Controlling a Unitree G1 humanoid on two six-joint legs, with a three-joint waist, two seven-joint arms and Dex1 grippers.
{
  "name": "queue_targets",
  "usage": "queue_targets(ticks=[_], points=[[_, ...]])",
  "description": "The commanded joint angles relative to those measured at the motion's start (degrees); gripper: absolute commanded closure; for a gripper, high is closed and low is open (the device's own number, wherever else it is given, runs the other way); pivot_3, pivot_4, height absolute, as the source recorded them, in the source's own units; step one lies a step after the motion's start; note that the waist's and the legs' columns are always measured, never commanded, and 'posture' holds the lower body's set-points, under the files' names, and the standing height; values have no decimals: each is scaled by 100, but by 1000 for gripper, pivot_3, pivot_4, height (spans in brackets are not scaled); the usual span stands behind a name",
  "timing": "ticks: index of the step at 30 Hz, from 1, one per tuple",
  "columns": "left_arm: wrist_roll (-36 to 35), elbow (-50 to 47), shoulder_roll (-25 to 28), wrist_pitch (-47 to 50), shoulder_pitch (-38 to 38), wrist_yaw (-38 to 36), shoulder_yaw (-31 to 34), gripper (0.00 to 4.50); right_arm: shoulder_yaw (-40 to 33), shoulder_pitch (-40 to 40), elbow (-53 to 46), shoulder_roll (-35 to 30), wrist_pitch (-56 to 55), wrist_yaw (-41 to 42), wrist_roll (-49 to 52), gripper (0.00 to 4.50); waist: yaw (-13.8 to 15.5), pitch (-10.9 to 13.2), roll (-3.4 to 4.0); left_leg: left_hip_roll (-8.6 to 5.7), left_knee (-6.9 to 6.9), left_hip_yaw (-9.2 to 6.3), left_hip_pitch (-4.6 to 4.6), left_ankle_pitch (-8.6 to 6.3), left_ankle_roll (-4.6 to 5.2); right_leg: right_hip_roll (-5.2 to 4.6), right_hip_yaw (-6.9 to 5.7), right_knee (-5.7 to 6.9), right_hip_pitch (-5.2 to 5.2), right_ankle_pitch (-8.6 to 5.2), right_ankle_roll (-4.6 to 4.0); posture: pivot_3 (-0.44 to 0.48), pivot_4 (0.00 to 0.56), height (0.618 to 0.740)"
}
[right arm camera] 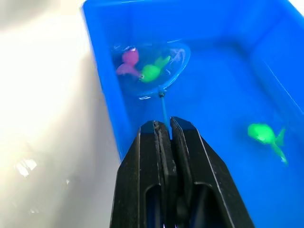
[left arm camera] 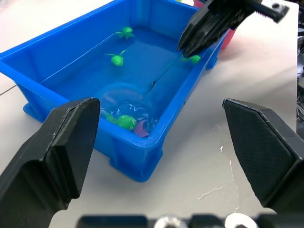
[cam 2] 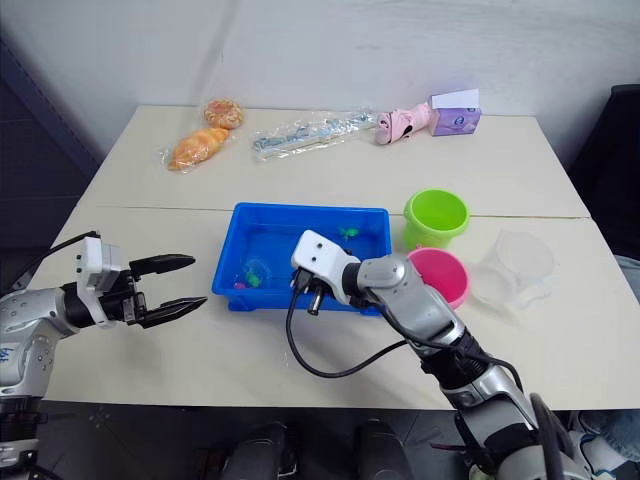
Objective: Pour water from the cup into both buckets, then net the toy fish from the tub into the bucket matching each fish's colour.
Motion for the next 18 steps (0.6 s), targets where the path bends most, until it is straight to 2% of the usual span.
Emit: queue_targets(ticks=[1,5,9,13,18], points=[[-91,-17,50,-59,-172,-3,26,39,-1051,-4,-697,221,1295,-41,981,4500,-7,0,0,0,-2,0,0,0,0,0,0,0,0,0,0,0,150,740],[-81,-18,-10,-96,-286,37,-23,39,-1566,244,-1079,130,1950,-35,1477,4500,-6,0,0,0,-15,-1,0,1,-1,0,-1,0,-2,1,-1,0,150,740],[-79,-41,-36,-90,-346,49,-56,39,-1641,294,-1166,-118,1981,-72,1505,4500,-7,0,0,-1,-31,-1,2,1,-1,0,-1,-1,-1,1,-1,0,150,740],[-50,47,23,-163,-299,-11,-4,39,-1274,268,-1113,-463,1416,-94,1112,4500,-30,0,0,-2,-39,4,1,1,-1,0,0,-5,-3,1,-1,0,150,740],[84,383,153,-370,-239,4,126,39,-767,169,-903,-382,891,-236,810,4500,-47,0,0,-1,-50,9,3,5,-7,4,2,-9,-10,1,-1,0,150,740]])
